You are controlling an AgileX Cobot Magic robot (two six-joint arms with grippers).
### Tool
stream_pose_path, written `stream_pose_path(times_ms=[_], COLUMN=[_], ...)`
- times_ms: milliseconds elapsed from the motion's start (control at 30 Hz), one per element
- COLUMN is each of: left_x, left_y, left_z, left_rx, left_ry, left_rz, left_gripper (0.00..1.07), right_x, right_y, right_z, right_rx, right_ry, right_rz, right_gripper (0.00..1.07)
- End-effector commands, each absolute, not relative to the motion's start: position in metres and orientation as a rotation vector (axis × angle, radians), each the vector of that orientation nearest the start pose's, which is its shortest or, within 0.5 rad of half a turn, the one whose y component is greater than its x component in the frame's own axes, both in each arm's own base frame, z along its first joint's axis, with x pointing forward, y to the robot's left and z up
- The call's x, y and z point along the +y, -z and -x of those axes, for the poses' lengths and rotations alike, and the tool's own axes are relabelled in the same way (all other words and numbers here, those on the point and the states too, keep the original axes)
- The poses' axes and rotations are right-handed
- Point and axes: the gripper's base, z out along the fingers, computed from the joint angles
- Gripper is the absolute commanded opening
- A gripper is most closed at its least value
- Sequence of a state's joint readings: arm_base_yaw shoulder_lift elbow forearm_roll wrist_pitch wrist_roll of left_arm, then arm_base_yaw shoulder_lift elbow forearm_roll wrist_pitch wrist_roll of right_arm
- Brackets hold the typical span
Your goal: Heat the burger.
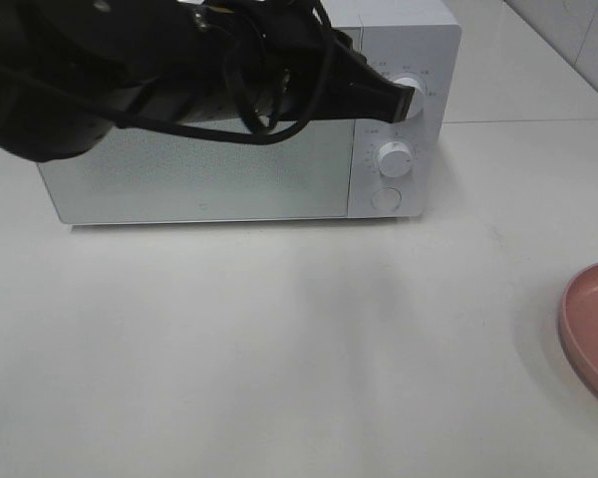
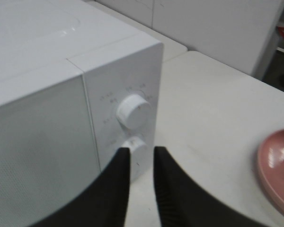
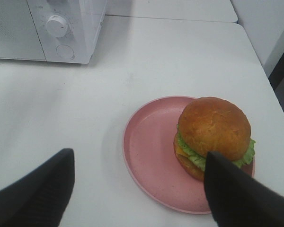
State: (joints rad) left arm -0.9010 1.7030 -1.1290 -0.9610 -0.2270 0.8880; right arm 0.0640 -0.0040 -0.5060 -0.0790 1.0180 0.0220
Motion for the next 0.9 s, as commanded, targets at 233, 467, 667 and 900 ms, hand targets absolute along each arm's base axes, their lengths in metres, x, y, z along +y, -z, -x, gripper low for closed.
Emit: stream_pose_path(times_ms=[233, 467, 667, 900], left_x=[-0.265, -0.219, -0.175, -0.125], left_y=[-0.268, -0.247, -0.239, -0.246], left_z=[-0.21, -0.206, -0.211, -0.218], left_rx=[1.964, 2.09, 2.175, 2.21], left_ry=[0.635, 0.607, 0.575, 0.505], left_rz=[-0.768, -0.616, -0.486, -0.441], left_gripper=[0.95, 0.91, 0.91, 0.89], right_x=[-0.006, -0.006, -0.006, -0.006], right_y=[-0.283, -0.283, -0.283, -0.283], right_z=[0.008, 0.008, 0.008, 0.008], right_rx=[1.955, 1.955, 1.955, 1.955], right_ry=[0.035, 0.035, 0.035, 0.035], right_rz=[0.037, 0.037, 0.037, 0.037], right_gripper=[0.73, 0.73, 0.73, 0.73])
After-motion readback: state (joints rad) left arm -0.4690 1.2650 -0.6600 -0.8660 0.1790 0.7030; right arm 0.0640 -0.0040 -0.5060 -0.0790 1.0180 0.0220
